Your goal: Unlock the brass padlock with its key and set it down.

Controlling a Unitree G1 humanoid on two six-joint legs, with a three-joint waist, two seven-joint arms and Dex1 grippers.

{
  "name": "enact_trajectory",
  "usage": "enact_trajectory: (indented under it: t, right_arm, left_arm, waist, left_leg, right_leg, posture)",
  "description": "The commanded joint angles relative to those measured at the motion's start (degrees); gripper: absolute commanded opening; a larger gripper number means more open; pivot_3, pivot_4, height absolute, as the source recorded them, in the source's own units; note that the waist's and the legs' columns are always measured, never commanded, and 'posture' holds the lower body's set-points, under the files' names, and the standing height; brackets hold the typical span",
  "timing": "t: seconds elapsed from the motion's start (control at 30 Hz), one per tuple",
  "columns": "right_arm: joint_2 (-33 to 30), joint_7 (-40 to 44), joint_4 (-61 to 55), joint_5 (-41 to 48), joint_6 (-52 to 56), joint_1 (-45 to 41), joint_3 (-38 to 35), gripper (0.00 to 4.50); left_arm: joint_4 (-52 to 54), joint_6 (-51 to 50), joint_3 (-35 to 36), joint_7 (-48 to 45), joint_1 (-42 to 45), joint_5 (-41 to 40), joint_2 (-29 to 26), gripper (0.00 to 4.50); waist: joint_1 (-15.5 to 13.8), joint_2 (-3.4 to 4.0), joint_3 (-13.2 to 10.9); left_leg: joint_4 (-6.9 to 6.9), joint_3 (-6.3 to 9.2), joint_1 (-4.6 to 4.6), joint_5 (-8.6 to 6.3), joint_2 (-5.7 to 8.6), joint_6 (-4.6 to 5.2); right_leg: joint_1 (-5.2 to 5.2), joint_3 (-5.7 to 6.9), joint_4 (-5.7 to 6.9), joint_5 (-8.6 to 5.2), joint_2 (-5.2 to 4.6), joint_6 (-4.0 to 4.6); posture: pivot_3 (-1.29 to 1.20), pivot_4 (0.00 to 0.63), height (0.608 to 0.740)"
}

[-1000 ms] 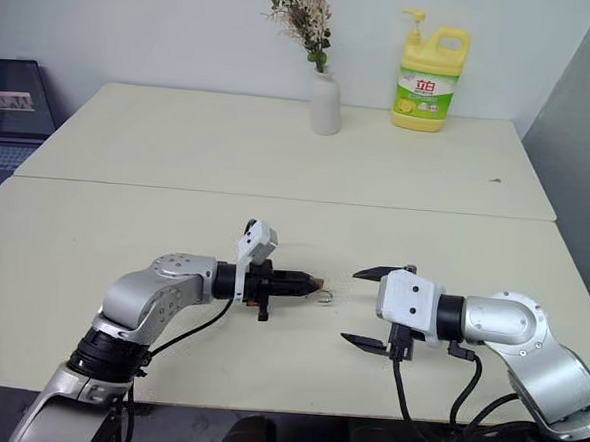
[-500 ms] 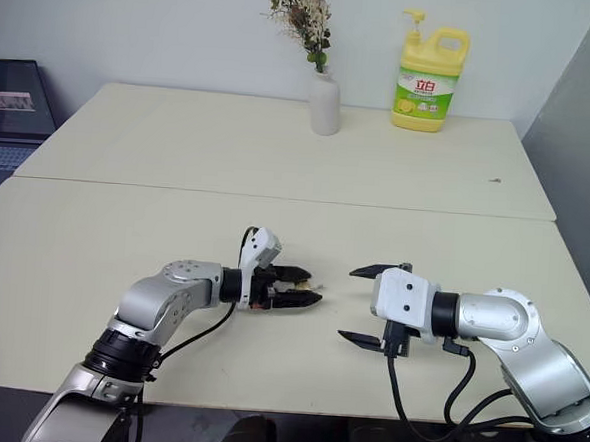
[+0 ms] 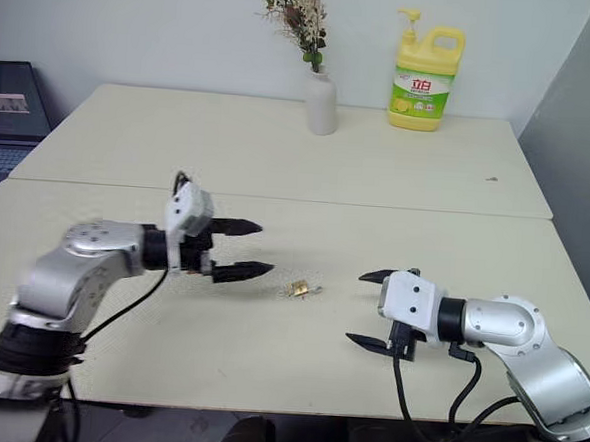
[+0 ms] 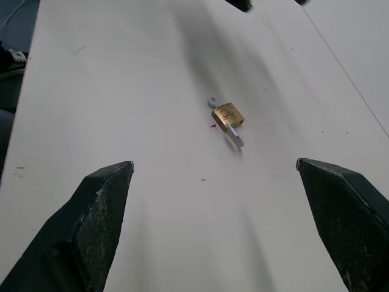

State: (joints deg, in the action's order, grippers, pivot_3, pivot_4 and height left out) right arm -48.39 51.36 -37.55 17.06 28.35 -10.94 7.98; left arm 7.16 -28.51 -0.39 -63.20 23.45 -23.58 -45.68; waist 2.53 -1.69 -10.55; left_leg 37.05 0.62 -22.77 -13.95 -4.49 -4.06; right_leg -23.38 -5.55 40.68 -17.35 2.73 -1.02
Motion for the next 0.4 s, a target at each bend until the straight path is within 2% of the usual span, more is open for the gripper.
enact_trajectory:
  t: [0.03, 0.13, 0.23, 0.4]
  right_arm:
    - [0.80, -0.99, -1.35, 1.29, 0.24, 1.04, -2.28, 4.50]
    - [2.43, -1.75, 0.63, 1.94, 0.44, 2.11, -2.71, 4.50]
    - [3.07, -1.43, 2.37, 1.49, -0.63, 2.64, -2.18, 4.50]
    - [3.57, -0.27, 4.23, 0.85, -2.26, 1.94, -1.02, 4.50]
  left_arm:
    - [2.90, 6.85, 1.58, -1.31, -3.79, 3.86, -4.22, 4.45]
    - [5.34, 9.49, 2.98, -1.91, -9.41, 4.54, -6.52, 4.45]
    - [8.71, 9.68, 4.80, -1.25, -13.95, 3.03, -6.25, 4.45]
    - [10.70, 10.66, 5.41, -1.13, -16.59, 1.75, -5.40, 4.45]
  waist:
    - [0.01, 0.00, 0.00]
    - [0.01, 0.00, 0.00]
    - [0.02, 0.00, 0.00]
    - [-0.02, 0.00, 0.00]
  left_leg:
    - [-0.01, 0.00, -0.01, 0.00, -0.02, 0.00]
    - [0.00, -0.01, -0.04, 0.00, -0.03, 0.00]
    - [-0.02, -0.10, -0.04, 0.00, -0.05, 0.00]
    - [-0.02, -0.11, -0.04, 0.00, -0.07, 0.00]
  right_leg:
    - [0.00, 0.01, -0.04, 0.00, 0.00, 0.00]
    - [-0.03, 0.01, -0.05, 0.00, 0.00, 0.01]
    - [-0.03, -0.03, -0.08, 0.00, -0.02, 0.01]
    - [-0.04, -0.01, -0.09, 0.00, -0.02, 0.01]
  posture:
    - [0.00, 0.150, 0.740]
    - [0.00, 0.150, 0.740]
    - [0.00, 0.150, 0.740]
    - [0.00, 0.150, 0.740]
